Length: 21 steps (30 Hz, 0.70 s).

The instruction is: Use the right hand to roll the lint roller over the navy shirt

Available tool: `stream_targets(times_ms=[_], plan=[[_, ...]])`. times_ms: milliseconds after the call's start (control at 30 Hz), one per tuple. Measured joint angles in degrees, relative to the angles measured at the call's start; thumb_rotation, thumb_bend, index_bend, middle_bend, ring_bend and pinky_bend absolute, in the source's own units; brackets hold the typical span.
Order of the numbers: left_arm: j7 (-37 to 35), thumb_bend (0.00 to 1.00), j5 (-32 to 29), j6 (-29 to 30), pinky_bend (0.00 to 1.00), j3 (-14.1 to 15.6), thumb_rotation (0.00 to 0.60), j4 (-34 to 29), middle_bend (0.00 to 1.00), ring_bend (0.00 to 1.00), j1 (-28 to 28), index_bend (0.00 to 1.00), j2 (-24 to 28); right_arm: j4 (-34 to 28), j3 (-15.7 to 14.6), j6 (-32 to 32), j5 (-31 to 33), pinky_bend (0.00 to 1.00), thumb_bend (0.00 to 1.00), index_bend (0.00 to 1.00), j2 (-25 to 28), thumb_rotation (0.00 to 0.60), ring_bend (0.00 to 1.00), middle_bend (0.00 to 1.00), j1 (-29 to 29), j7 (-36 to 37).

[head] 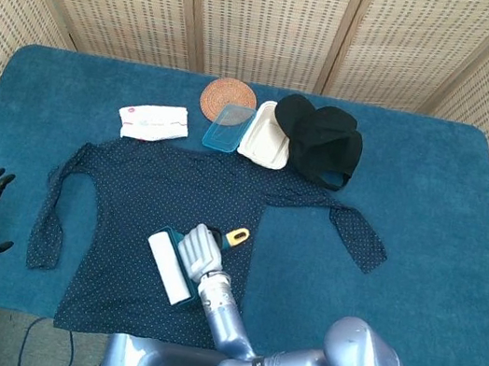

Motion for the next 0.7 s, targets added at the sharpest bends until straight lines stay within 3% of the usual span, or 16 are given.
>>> stream_targets(times_ms=[267,467,533,567,633,667,700], plan=[[-0.5,0.00,0.1,-0.1,0.00,0.0,0.600,-0.1,0.00,0.00,-0.1,0.00,0.2,0.7,-3.0,1.1,-0.9,1.00,0.93,0.76,6.2,0.600,1.00,1.00,-3.2,0.4],[-0.3,0.00,0.4,-0.1,0.00,0.1,0.600,-0.3,0.00,0.00,-0.1,0.00,0.2,-0.8,-3.5,1.2,-0.3,1.00,0.93,0.75,11.3,0.600,1.00,1.00,-6.3,2.5],[-0.2,0.00,0.5,-0.1,0.00,0.1,0.600,-0.4,0.00,0.00,-0.1,0.00,0.2,-1.2,-3.5,1.0,-0.3,1.00,0.88,0.72,11.9,0.600,1.00,1.00,-6.8,3.3],[-0.1,0.00,0.5,0.0,0.00,0.2,0.600,-0.5,0.00,0.00,-0.1,0.00,0.2,-1.4,-3.5,0.9,-0.6,1.00,0.80,0.65,12.1,0.600,1.00,1.00,-7.0,3.9],[0.2,0.00,0.6,0.2,0.00,0.2,0.600,-0.6,0.00,0.00,-0.1,0.00,0.2,-1.8,-3.3,0.7,-1.0,1.00,0.45,0.39,12.2,0.600,1.00,1.00,-7.4,5.1],[0.2,0.00,0.6,0.3,0.00,0.2,0.600,-0.7,0.00,0.00,0.0,0.00,0.1,-2.1,-3.2,0.6,-1.5,1.00,0.22,0.20,12.4,0.600,1.00,1.00,-7.6,5.9],[0.2,0.00,0.7,0.3,0.00,0.2,0.600,-0.8,0.00,0.00,0.0,0.00,0.2,-2.4,-3.1,0.5,-2.0,1.00,0.10,0.10,12.5,0.600,1.00,1.00,-7.8,6.5]])
